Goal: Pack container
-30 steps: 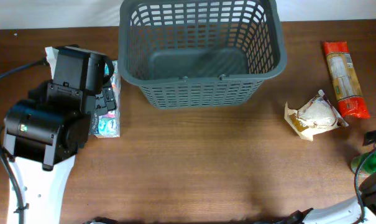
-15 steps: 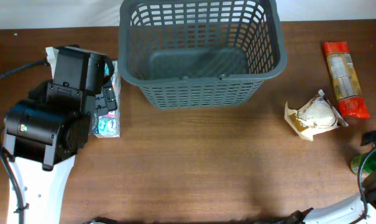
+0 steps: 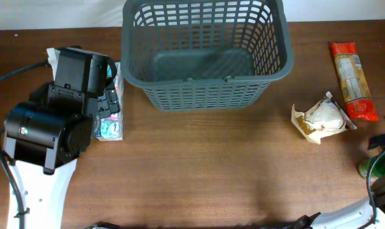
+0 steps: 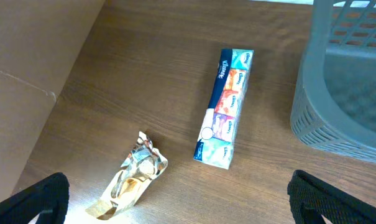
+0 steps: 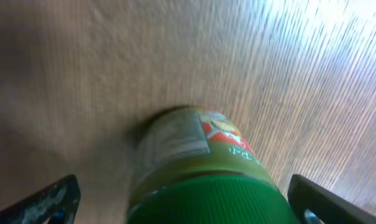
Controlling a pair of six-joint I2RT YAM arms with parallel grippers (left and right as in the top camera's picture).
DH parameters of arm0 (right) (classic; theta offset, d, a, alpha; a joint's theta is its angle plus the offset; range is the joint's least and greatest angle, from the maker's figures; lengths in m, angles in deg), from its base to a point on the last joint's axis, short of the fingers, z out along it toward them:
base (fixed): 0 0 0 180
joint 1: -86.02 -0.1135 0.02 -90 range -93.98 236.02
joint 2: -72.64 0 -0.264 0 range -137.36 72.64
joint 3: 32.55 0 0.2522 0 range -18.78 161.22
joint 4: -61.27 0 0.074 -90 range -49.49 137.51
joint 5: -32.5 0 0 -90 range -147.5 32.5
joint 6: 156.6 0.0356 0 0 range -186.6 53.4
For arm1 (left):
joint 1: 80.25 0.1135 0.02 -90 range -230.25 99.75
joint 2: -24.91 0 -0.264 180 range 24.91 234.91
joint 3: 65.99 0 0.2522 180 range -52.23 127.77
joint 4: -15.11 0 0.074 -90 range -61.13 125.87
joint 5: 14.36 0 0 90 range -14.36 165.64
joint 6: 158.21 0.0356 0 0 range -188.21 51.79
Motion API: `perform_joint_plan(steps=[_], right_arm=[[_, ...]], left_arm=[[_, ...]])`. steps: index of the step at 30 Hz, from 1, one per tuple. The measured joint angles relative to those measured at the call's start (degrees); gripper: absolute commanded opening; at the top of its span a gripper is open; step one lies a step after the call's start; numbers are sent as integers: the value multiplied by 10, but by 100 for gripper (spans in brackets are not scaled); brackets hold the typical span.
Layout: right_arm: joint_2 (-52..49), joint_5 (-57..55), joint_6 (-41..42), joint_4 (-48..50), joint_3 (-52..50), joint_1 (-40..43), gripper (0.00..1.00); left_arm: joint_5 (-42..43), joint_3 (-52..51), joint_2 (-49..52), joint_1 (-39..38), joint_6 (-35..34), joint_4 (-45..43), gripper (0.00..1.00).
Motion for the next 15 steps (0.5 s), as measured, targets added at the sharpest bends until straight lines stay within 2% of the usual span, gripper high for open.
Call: perform_joint_plan(steps=[15], right_arm=[[0,1,-12,19,-9,0,99]], left_arm=[[0,0,0,0,0,2,99]])
